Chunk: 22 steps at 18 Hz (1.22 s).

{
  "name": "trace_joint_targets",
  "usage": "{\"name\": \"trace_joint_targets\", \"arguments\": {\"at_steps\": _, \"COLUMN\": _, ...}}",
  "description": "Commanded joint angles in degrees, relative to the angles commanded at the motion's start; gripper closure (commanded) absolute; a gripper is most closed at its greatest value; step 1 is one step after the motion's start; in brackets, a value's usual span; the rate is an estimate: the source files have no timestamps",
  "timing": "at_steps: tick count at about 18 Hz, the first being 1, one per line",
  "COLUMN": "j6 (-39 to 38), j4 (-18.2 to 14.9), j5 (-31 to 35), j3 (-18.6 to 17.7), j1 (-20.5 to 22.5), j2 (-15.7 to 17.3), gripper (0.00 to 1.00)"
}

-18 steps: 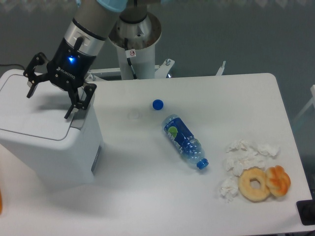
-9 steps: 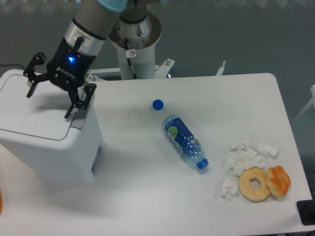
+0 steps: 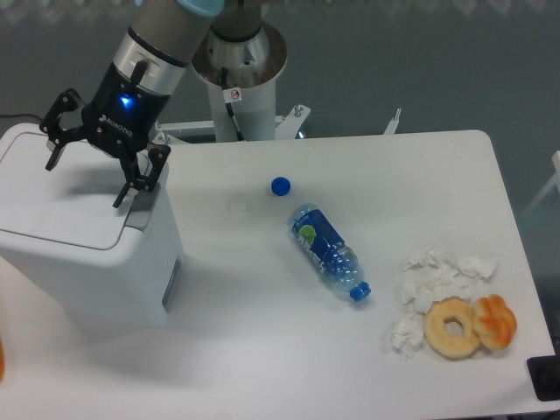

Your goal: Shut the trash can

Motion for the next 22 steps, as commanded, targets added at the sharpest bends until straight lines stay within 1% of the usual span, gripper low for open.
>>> {"name": "trace_joint_targets", "arguments": {"at_steps": 1, "j6": 0.0, "j4": 0.0, "j5": 0.3, "j3": 0.3, "j1": 0.8, "j2": 0.3, "gripper": 0.0}}
{"name": "trace_joint_targets", "arguments": {"at_steps": 4, "j6": 0.8, "j4": 0.2, "j5": 0.4, "j3": 1.4, "j1": 5.2, "j2": 1.4, "gripper": 0.0}}
{"name": "trace_joint_targets", "arguments": {"at_steps": 8, "j6": 0.9, "j4": 0.1, "j5": 0.5, "j3": 3.6, "j1": 10.6, "j2": 1.4, "gripper": 0.0}}
{"name": "trace_joint_targets", "arguments": {"at_steps": 11, "j6": 1.3, "j4": 0.1, "j5": 0.6, "j3": 5.6, "j1": 13.4, "j2": 1.2, "gripper": 0.0}}
{"name": "trace_joint_targets", "arguments": {"at_steps": 12, "j6": 2.9, "j4": 0.1, "j5": 0.6, "j3": 6.3, "j1": 14.6, "j2": 1.2, "gripper": 0.0}}
{"name": "trace_joint_targets", "arguments": {"at_steps": 14, "j6": 8.3, "j4": -0.1, "j5": 0.7, "j3": 6.5, "j1": 16.4, "j2": 1.2, "gripper": 0.0}}
{"name": "trace_joint_targets", "arguments": {"at_steps": 15, "j6": 11.9, "j4": -0.3, "j5": 2.3, "j3": 6.4, "j1": 17.2, "j2": 1.3, "gripper": 0.0}}
{"name": "trace_joint_targets", "arguments": {"at_steps": 18, "j6": 24.0, "j4": -0.6, "j5": 13.5, "j3": 6.2, "j1": 17.6, "j2": 2.2, "gripper": 0.0}}
{"name": "trace_joint_targets", "arguments": {"at_steps": 22, "j6": 38.4, "j4": -4.0, "j5": 26.1, "j3": 5.3, "j1": 17.0, "j2": 4.4, "gripper": 0.0}}
